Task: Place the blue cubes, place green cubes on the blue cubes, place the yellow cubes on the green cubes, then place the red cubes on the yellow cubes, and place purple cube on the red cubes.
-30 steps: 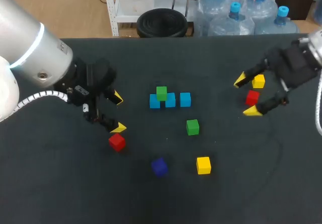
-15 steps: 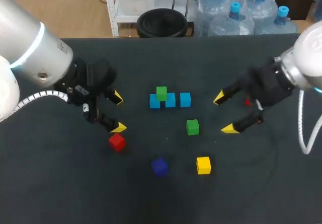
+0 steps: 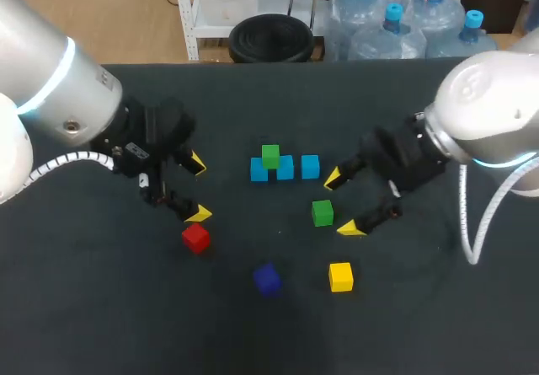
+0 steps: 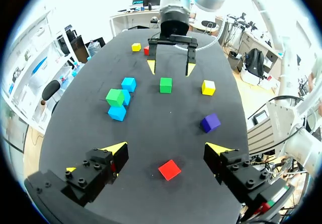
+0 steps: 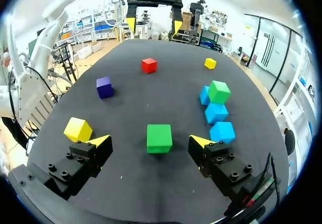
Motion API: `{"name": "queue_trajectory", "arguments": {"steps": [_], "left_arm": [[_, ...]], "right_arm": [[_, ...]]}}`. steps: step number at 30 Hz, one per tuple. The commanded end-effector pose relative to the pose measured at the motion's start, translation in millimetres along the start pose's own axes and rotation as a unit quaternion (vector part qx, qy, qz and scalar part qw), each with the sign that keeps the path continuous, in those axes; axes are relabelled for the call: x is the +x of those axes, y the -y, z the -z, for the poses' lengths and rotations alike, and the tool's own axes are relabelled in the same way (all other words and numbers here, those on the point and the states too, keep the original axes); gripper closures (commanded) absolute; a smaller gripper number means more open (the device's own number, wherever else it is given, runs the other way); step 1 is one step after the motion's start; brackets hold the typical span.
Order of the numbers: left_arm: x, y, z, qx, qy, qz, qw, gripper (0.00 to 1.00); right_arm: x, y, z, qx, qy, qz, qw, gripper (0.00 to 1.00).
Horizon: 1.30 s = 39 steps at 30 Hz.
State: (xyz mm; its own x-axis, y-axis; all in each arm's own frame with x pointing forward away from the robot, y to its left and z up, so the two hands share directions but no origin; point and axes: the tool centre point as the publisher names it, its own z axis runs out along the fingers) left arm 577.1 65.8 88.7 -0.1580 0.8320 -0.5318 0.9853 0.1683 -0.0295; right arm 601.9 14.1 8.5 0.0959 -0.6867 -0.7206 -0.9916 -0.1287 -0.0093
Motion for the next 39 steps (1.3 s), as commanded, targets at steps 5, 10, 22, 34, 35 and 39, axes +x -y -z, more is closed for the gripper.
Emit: {"name": "queue_trajectory", "arguments": {"steps": [5,10,22,34,35,39], "left_arm": [[1.2,-1.4,-0.1,0.001,0.002,-0.002,1.0,0.0],[1.2,-1.4,-0.1,0.001,0.002,-0.002,1.0,0.0],[1.2,-1.4,-0.1,0.001,0.002,-0.002,1.0,0.0],[1.2,-1.4,-0.1,0.001,0.002,-0.002,1.0,0.0],[1.2,-1.4,-0.1,0.001,0.002,-0.002,1.0,0.0],[1.2,-1.4,-0.1,0.001,0.002,-0.002,1.0,0.0]], "right_arm": [[0.5,7.3,-18.8,-0.016,-0.003,-0.001,1.0,0.0],[0.4,8.9,-18.0,-0.021,-0.013,-0.003,1.0,0.0],[1.2,7.2,-17.4,-0.022,-0.034,-0.007,0.999,0.0],[2.2,7.7,-19.3,-0.023,-0.036,-0.005,0.999,0.72],[2.3,7.9,-19.2,-0.023,-0.036,-0.005,0.999,0.78],[2.9,8.4,-18.8,-0.023,-0.038,-0.004,0.999,1.0]]}}
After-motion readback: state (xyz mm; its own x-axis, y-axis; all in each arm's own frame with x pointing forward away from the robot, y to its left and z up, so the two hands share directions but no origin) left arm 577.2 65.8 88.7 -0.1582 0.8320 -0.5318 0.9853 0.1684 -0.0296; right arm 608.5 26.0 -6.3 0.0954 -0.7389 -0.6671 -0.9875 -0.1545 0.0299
